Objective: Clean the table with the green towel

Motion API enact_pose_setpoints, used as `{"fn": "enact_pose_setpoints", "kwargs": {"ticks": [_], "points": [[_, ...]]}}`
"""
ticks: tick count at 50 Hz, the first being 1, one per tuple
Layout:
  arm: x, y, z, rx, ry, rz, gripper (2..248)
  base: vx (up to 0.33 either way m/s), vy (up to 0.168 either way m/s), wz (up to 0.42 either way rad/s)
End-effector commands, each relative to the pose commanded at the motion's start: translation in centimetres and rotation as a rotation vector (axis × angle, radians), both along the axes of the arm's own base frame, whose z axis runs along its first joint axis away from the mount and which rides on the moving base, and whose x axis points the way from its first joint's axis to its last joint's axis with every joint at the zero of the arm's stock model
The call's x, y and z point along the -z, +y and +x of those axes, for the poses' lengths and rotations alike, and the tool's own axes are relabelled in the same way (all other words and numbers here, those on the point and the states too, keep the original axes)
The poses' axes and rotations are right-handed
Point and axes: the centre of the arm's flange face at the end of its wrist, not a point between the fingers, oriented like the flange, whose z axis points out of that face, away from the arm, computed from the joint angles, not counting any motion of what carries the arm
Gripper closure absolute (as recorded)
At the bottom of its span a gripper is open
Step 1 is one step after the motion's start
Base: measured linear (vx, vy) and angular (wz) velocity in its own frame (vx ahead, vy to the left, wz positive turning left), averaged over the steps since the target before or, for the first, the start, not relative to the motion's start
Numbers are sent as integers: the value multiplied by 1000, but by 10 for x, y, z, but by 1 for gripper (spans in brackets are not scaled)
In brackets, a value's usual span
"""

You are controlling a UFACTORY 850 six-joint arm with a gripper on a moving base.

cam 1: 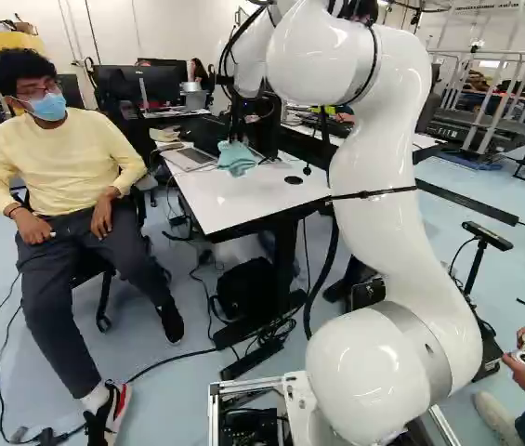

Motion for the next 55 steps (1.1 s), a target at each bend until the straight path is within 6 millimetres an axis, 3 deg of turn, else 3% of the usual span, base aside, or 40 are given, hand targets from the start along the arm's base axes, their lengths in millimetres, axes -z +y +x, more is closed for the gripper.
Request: {"fn": "enact_pose_setpoints", "kwargs": {"ticks": [28,55], "points": [[-36,-3,-14,-4,-20,5,211,0,0,0],[-38,-3,-15,-4,-23,6,211,0,0,0]]}}
